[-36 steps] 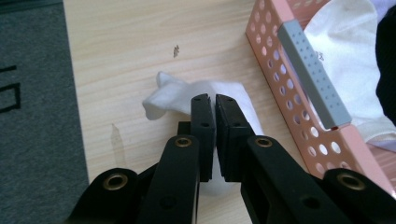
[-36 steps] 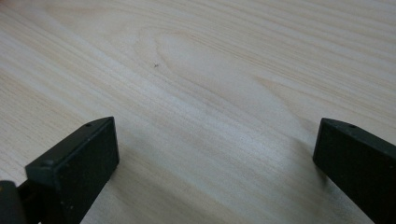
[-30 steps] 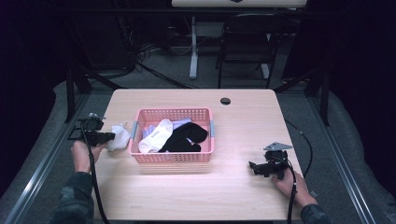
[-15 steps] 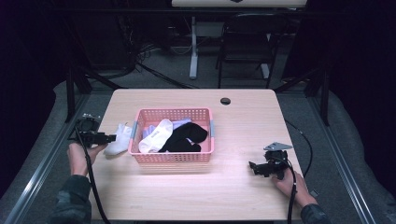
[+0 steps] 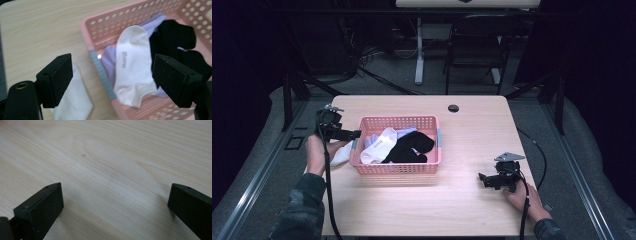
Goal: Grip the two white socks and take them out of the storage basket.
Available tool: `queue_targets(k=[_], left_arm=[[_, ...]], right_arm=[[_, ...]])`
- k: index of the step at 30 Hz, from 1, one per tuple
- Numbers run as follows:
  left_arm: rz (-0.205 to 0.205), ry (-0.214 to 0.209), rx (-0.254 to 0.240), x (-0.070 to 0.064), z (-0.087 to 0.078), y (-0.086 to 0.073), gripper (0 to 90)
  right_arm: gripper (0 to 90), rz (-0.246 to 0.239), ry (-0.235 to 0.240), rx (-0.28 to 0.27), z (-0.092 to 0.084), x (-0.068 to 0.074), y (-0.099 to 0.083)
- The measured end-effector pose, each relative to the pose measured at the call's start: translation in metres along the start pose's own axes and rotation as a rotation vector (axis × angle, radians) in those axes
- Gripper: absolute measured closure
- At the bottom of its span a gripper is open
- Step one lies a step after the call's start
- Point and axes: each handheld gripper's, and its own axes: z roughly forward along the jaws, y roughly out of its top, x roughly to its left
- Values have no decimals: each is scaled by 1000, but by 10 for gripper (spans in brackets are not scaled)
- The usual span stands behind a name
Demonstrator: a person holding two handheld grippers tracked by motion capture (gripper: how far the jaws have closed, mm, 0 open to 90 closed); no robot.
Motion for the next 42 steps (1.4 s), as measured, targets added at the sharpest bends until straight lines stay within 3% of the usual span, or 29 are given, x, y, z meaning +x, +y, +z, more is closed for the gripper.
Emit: queue_targets(k=[8, 18, 24, 29, 33, 37, 38, 42], left_arm=[[42, -29, 68, -26, 34, 16, 155], [61, -63, 149, -39, 69, 19, 155], [64, -43, 190, -44, 90, 22, 144], [61, -69, 221, -47, 104, 22, 147], [89, -64, 290, -52, 119, 23, 189], [86, -67, 298, -53, 122, 22, 295], [67, -88, 313, -54, 127, 21, 285], [80, -97, 347, -59, 133, 20, 299]], right_arm=[[0, -1, 0, 0, 0, 0, 0], [0, -1, 0, 1, 0, 0, 0], [0, 0, 0, 0, 0, 0, 0], [0, -1, 0, 1, 0, 0, 0], [0, -5, 0, 5, -1, 0, 0], [0, -6, 3, 1, -1, -1, 0], [0, -6, 4, 5, -1, -1, 0], [0, -7, 4, 5, -1, -1, 0]])
